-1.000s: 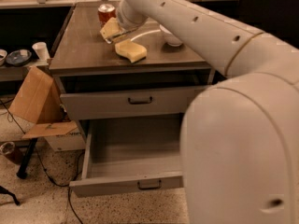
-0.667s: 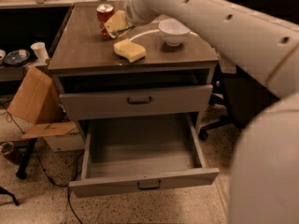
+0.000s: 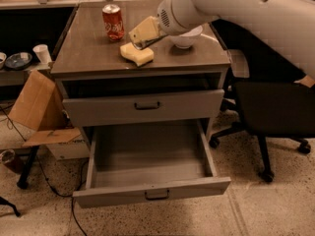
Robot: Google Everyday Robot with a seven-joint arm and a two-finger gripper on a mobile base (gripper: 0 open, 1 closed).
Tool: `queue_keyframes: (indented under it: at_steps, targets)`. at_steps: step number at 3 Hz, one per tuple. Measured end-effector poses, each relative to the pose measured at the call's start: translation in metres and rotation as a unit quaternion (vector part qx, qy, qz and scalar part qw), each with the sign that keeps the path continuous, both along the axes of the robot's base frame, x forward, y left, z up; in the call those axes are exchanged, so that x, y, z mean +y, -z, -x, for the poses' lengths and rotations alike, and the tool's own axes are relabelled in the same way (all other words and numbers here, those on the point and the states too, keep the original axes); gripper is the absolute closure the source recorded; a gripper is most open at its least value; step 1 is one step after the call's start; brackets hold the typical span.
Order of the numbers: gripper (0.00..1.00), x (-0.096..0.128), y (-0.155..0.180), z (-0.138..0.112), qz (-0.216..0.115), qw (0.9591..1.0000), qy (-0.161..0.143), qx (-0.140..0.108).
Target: Place redbull can into middle drawer
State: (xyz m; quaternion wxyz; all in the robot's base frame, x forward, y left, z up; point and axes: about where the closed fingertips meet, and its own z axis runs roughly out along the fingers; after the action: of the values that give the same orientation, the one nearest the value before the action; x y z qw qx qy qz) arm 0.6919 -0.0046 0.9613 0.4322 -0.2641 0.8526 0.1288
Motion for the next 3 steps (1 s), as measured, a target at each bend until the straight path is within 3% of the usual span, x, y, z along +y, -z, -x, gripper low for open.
queue_keyframes:
  at_steps: [1, 2, 3]
  targets:
    - [1.0, -0.033, 0.024, 0.042, 0.0, 0.9988, -0.01, 0.048]
    - [1.0, -0.063, 0.084, 0.071, -0.013, 0.9936, -0.007, 0.112]
    - [1.0, -0.074, 0.164, 0.093, -0.034, 0.9833, -0.014, 0.178]
